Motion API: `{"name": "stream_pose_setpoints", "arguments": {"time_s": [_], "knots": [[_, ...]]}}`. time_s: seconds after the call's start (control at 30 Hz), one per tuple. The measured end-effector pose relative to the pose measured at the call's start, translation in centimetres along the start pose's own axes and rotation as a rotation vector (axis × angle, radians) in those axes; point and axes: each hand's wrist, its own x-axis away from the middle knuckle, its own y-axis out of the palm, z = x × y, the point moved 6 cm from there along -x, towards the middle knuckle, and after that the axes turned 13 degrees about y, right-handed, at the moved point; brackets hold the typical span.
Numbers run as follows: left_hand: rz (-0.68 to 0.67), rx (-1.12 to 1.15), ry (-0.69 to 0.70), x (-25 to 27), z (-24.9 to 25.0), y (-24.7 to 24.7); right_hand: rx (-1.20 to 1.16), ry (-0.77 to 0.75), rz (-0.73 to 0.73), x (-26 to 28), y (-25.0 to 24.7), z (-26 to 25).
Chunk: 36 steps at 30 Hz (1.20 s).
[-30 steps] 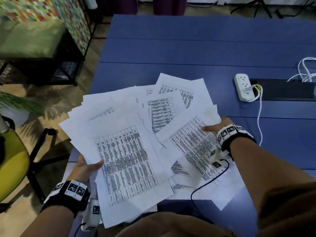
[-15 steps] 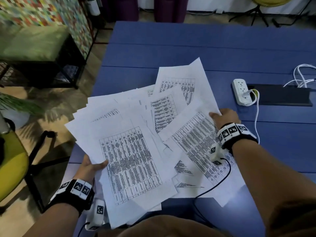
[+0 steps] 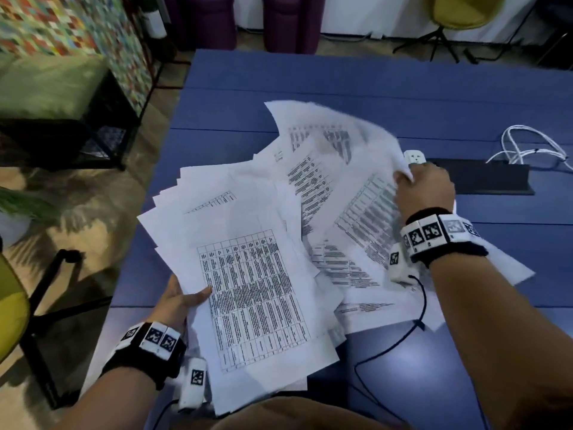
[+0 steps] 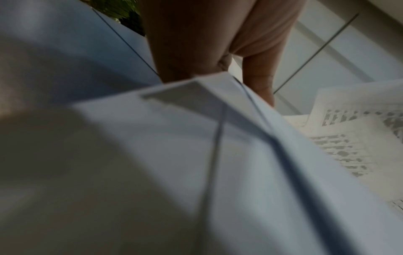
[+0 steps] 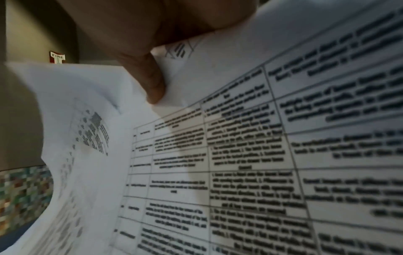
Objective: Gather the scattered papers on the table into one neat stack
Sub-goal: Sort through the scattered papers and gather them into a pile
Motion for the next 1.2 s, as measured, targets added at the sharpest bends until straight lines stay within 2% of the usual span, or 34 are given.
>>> {"name": "stream_pose_setpoints", "arguments": {"time_s": [0.1,0.2,0.23,0.33,0.43,0.57,0.77,0.97,1.07,1.2], "knots": [[-0.025,-0.018,-0.017,-1.0,-1.2,-0.7,0.010,0.035,-0.083,0.1,-0.4,0.0],[0.020,-0.070,-0.027,-3.4,-6.0,-4.6,0.047,0.002,-0.051,0.0,-1.1,-0.1],[0.018,-0.071,-0.041,-3.3,-6.0,-4.3,0.047,-0.003,-0.037,-0.1,-1.4,-0.2],[-0.005,-0.069,-0.049,-0.3,-1.6,0.6,0.048,-0.018,0.000,-0.1,-2.4,-0.3],[-0.051,-0.059,-0.044,0.3,-0.8,3.1,0.057,-0.028,0.014,0.0,-2.9,-0.5],[-0.076,-0.144,0.054,-1.5,-2.0,2.0,0.052,0.051,0.044,-0.2,-3.4,0.5],[-0.047,-0.153,-0.003,-3.2,-4.9,-0.5,0.040,0.034,0.003,0.0,-2.4,0.7],[-0.057,-0.141,-0.010,-1.1,-1.1,2.7,0.067,0.020,-0.084,0.4,-1.0,-0.1],[-0.047,-0.153,0.015,-1.0,-0.8,2.8,0.019,0.053,-0.058,-0.6,-1.9,-0.1],[-0.042,-0.145,0.021,-0.3,-0.1,3.6,-0.051,0.090,-0.109,-2.3,-3.3,0.6]]}}
